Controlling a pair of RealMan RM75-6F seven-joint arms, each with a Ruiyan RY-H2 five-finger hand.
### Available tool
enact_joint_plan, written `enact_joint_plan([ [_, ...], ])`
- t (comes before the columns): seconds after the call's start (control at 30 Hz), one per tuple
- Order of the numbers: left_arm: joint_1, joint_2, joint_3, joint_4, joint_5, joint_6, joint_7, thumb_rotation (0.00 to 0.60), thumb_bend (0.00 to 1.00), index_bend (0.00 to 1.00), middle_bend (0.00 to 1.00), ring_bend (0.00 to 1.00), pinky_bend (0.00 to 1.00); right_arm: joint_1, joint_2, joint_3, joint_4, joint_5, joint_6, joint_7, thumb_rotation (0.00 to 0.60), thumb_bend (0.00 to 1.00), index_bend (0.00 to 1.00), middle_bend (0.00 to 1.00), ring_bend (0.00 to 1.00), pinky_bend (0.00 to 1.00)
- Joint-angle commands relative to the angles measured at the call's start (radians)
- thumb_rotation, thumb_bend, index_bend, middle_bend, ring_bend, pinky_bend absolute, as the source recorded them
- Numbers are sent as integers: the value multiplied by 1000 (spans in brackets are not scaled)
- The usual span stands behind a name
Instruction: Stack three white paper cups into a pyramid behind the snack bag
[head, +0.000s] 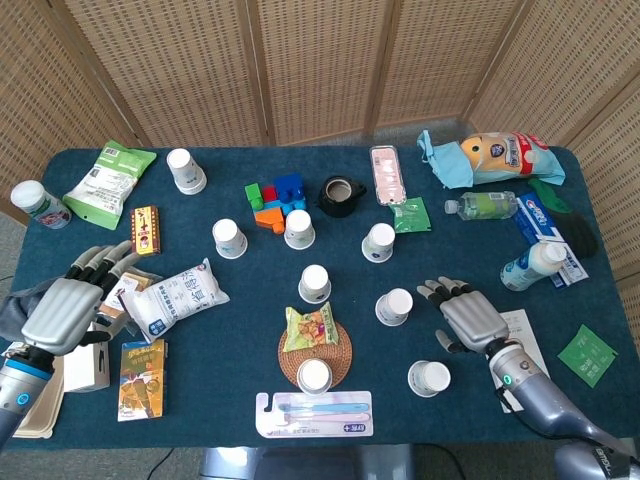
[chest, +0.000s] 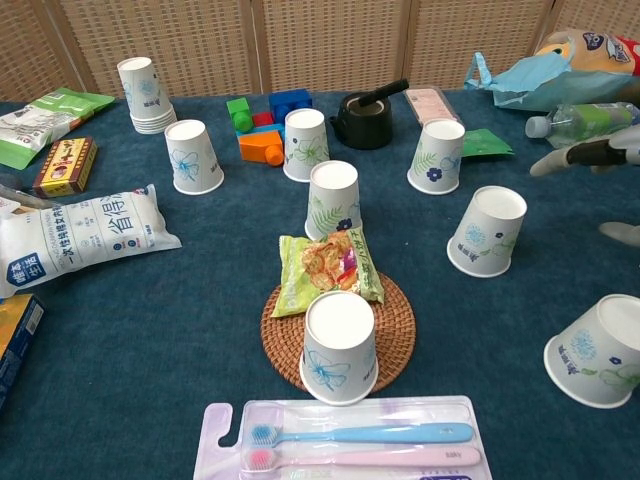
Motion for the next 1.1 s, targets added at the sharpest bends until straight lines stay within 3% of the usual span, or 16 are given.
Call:
enact_joint_plan([
  [0.03, 5, -1, -4, 4, 4, 3, -6, 600, 427, 0, 0, 0, 66, 38, -13, -2, -2, 54, -15, -41, 494, 526, 0, 0, 0, 152],
  [0.33, 25, -10, -15, 25, 17, 9, -42, 600, 428, 0, 0, 0, 66, 110, -33, -13, -22, 176, -3, -114, 496, 400, 0, 0, 0, 152],
  [0.7, 44, -17, -25, 41, 31, 16, -62, 600, 427, 0, 0, 0, 66, 148, -97, -17, -8, 195, 49, -121, 538, 360, 0, 0, 0, 186],
  [1.1, 69, -21, -26, 67, 32, 21, -91, 600, 427, 0, 0, 0, 66, 210, -155, -41, 38, 268, 24, -142, 599, 358, 0, 0, 0, 229],
])
